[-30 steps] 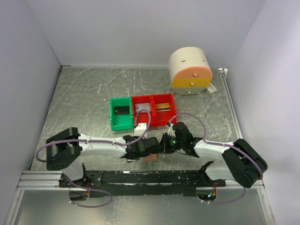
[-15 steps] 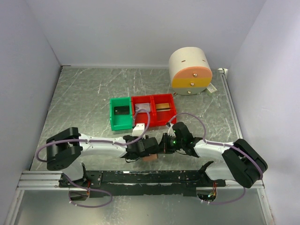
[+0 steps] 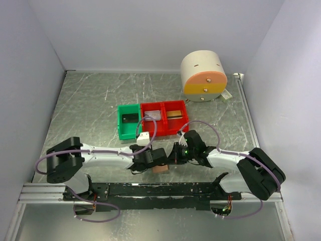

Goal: Take the credit cards out of the card holder

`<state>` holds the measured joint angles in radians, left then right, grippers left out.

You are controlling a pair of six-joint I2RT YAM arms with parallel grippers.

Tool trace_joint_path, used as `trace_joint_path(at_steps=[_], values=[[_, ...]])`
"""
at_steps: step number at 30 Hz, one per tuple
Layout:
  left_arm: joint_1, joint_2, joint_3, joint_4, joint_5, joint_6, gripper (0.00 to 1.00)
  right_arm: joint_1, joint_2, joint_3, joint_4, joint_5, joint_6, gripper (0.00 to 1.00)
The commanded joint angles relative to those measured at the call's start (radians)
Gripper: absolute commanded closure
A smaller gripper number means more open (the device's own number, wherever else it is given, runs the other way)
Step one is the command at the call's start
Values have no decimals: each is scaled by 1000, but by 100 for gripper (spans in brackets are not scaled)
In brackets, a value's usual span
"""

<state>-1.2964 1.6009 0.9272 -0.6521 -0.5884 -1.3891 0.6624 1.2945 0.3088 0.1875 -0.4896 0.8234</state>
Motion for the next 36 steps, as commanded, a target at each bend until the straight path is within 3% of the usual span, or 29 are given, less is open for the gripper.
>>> trace_joint_path(at_steps=[1, 11, 19, 24, 31, 36], values=[[3, -63, -35, 15, -30, -23, 57, 6, 14, 17, -32, -1, -27, 100], [2, -50, -53, 26, -23, -41, 71, 6, 26, 22, -27, -5, -24, 100], [2, -106, -115, 125, -12, -28, 93, 6, 22, 28, -37, -9, -38, 99], [3, -212, -189, 181, -10, -31, 93, 4, 11, 71, -105, -10, -91, 82], [2, -375, -264, 271, 12, 34, 93, 3, -90, 201, -358, 179, -199, 41], [2, -416, -243, 304, 46, 131, 93, 4, -126, 257, -428, 206, -225, 38]])
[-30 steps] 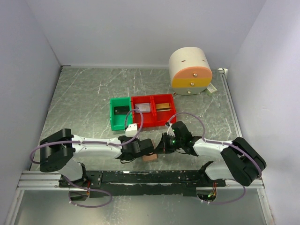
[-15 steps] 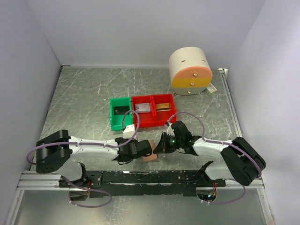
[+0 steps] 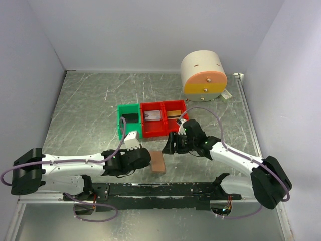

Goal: Take the credit cards out of the card holder

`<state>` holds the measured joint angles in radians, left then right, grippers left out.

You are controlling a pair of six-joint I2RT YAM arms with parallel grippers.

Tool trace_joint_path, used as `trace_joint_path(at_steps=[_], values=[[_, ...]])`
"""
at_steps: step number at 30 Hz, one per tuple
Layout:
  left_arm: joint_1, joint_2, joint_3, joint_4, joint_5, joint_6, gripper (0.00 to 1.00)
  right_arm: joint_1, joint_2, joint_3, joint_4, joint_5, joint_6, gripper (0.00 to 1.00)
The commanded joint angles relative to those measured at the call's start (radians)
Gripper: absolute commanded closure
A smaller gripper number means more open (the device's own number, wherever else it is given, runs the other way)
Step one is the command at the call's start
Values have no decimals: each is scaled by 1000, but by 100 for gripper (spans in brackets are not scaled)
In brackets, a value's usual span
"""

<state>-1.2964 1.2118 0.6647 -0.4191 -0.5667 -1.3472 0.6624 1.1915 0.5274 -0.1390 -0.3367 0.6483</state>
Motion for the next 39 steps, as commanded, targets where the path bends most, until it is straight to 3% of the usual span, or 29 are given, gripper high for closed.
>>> trace_joint_path(at_steps=[1, 8, 13, 16, 22, 31, 39], values=[[2, -22, 36, 69, 30, 107, 93, 3, -22, 42, -100, 37, -48, 37], [2, 59, 170, 70, 86, 195, 93, 3, -20, 49, -94, -24, 19, 36], [-2, 122, 236, 167, 152, 232, 93, 2, -54, 83, -168, 114, 64, 34], [-2, 143, 232, 161, 124, 199, 93, 2, -67, 103, -230, 238, 87, 33], [4, 87, 249, -43, 16, 176, 93, -1, -77, 164, -333, 383, 104, 33], [96, -104, -14, -5, 122, 180, 93, -1, -58, 93, -170, 95, 150, 39], [110, -92, -55, -32, 170, 166, 93, 4, 50, 0, 7, -90, 268, 47]])
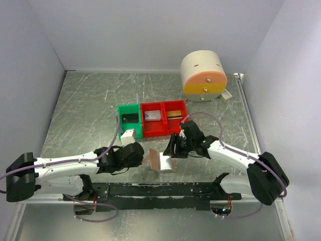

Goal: Take the credit cards out of the card holder

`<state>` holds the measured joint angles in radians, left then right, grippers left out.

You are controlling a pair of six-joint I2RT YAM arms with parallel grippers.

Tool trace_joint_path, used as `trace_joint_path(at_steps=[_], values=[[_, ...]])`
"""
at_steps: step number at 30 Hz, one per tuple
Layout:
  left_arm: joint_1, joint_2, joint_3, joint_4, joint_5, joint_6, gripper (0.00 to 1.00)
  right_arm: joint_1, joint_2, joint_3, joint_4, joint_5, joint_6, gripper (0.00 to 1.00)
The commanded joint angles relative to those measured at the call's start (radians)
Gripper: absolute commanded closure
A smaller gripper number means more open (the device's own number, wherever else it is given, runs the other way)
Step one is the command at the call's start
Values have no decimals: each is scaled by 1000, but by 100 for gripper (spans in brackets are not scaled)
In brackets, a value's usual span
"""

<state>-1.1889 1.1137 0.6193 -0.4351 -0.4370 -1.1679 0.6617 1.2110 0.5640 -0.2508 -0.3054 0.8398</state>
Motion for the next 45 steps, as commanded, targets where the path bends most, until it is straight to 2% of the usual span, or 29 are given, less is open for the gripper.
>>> trace_joint_path(at_steps=[1, 6, 20, 34, 45], values=[[3, 10, -14, -20, 44, -14, 93, 4, 37, -44, 135, -129, 86, 47], [3, 10, -31, -14, 66, -12, 93, 6, 55, -50, 142, -128, 97, 48], [2, -7, -53, -34, 70, -27, 93, 6, 23, -11, 20, -23, 54, 45], [3, 13, -52, -34, 83, -26, 93, 10, 99, -39, 131, -139, 49, 44], [3, 8, -64, -37, 92, -27, 93, 10, 45, 31, 14, -21, 7, 43]])
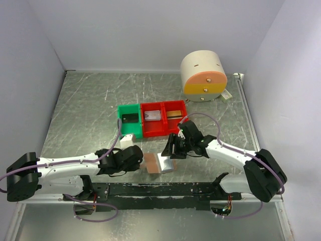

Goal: Take the credit cards out of the card holder

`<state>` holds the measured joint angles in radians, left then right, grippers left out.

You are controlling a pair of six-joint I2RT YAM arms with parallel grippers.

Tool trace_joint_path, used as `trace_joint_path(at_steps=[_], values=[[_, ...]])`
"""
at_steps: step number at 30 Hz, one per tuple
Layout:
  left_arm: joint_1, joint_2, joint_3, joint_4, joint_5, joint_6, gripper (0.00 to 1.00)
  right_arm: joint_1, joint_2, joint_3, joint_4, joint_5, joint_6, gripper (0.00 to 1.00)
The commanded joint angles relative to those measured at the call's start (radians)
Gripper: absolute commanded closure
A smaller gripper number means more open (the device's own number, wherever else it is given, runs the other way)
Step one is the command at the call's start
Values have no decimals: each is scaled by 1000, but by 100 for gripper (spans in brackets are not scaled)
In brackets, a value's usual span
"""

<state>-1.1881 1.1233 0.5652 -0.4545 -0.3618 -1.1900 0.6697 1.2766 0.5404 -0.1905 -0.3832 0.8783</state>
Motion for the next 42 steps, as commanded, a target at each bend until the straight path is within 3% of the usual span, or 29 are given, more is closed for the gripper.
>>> trace_joint_path(at_steps=[1, 6, 18, 32, 42], values=[[2, 1, -10, -19, 17, -6, 93, 1, -8, 63, -54, 55, -37, 43], [2, 11, -17, -7, 30, -1, 93, 1, 40, 38, 6, 1, -25, 45], [2, 48, -6, 1, 40, 7, 93, 2, 56, 53, -36, 44, -58, 41], [2, 46, -18, 16, 49, -7, 93, 9, 63, 26, 88, -123, -53, 49], [2, 49, -13, 14, 53, -3, 93, 12, 66, 107, -94, 27, -119, 38]])
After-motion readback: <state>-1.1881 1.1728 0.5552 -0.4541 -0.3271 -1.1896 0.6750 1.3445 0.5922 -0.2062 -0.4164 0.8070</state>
